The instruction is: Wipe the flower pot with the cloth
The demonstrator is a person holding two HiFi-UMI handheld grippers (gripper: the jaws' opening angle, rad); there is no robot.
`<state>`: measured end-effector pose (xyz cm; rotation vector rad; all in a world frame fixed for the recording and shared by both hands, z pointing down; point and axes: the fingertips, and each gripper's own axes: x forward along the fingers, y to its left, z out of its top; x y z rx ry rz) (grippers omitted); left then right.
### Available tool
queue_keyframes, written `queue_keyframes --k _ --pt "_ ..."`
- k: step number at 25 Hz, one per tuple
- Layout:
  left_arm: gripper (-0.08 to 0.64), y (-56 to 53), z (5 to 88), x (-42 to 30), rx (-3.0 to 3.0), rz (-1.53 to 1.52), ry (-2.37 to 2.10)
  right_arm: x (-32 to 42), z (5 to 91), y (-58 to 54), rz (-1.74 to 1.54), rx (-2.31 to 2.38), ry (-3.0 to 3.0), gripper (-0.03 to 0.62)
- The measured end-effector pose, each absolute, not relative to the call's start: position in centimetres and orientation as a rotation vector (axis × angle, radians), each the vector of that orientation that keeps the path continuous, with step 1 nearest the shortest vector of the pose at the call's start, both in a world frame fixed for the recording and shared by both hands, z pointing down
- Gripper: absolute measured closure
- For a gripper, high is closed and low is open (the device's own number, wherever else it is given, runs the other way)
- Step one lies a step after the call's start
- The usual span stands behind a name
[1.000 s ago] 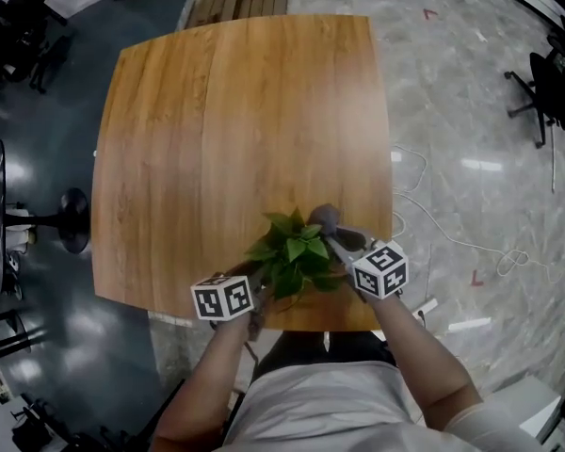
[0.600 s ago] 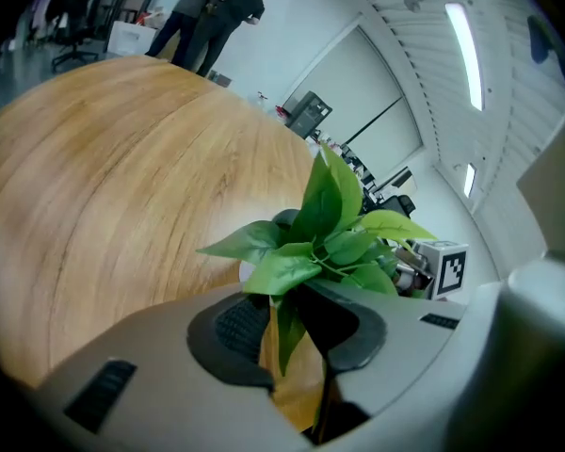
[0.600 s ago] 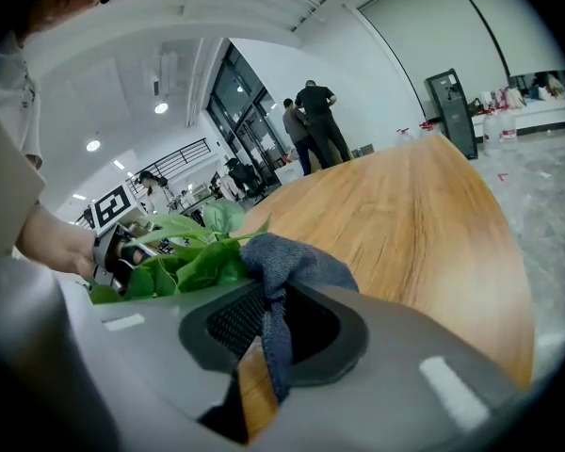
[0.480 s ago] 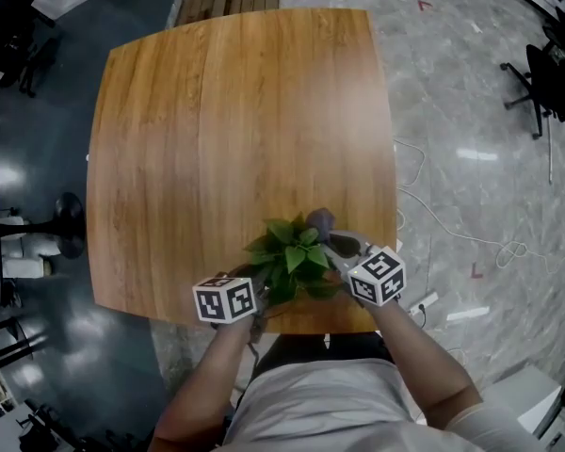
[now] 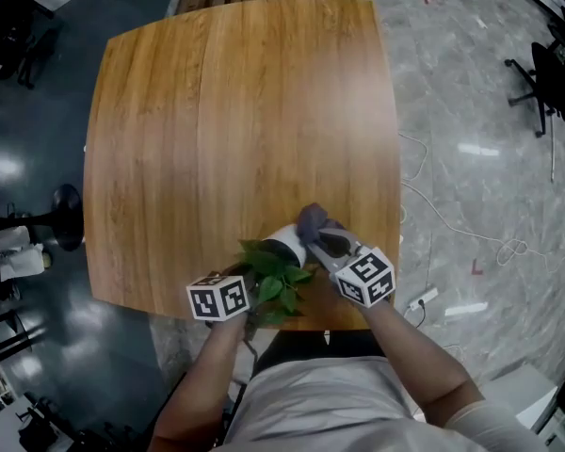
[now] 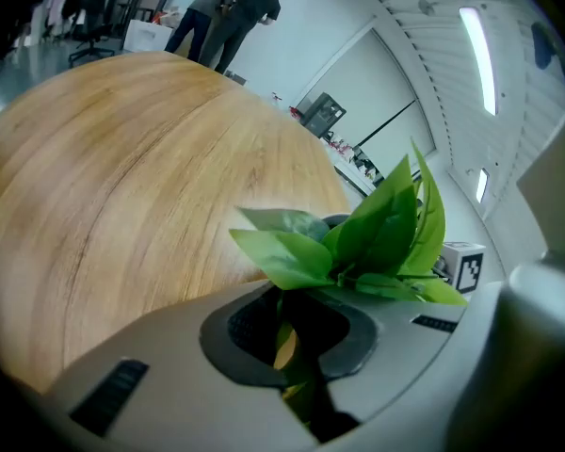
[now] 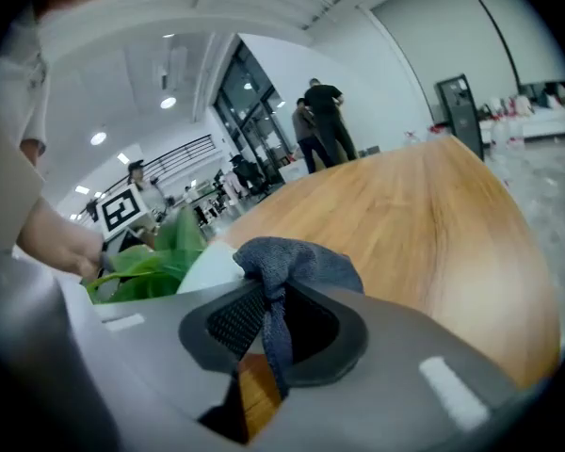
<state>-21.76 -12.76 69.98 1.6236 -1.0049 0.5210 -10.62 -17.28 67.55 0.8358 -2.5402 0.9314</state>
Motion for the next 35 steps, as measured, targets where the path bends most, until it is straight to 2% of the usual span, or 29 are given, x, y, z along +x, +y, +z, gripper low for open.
queue_keyframes --k 3,9,16,23,30,35 --pt "0.535 -13.2 70.0 -22.1 1.639 0.553 -1.028 -10.7 68.5 -18.3 1.020 0.853 -2.522 0.535" --pt "0.540 -13.8 69.4 -21.7 1.703 0.649 -1.032 -14.7 61.0 -17.2 1.018 0.635 -2.733 0.535" --pt "0.540 -14.4 69.3 -21.4 1.790 0.764 -1.050 -11.2 68.5 -19.5 1.107 0.809 -2.542 0.537" --pt "0.540 -14.9 69.1 -21.2 1.841 0.865 -1.047 -14.4 61.7 -17.6 1.361 0.568 -2.646 0.537" --pt "0.540 -15.2 68.6 -20.7 1.896 0.932 -1.050 -10.4 69.3 -19.8 1.378 0.815 -2.461 0.537" --pt "0.540 -15.3 68.3 -19.8 1.985 1.071 -1.039 -13.1 63.9 -18.9 1.520 0.607 -2.544 0.537"
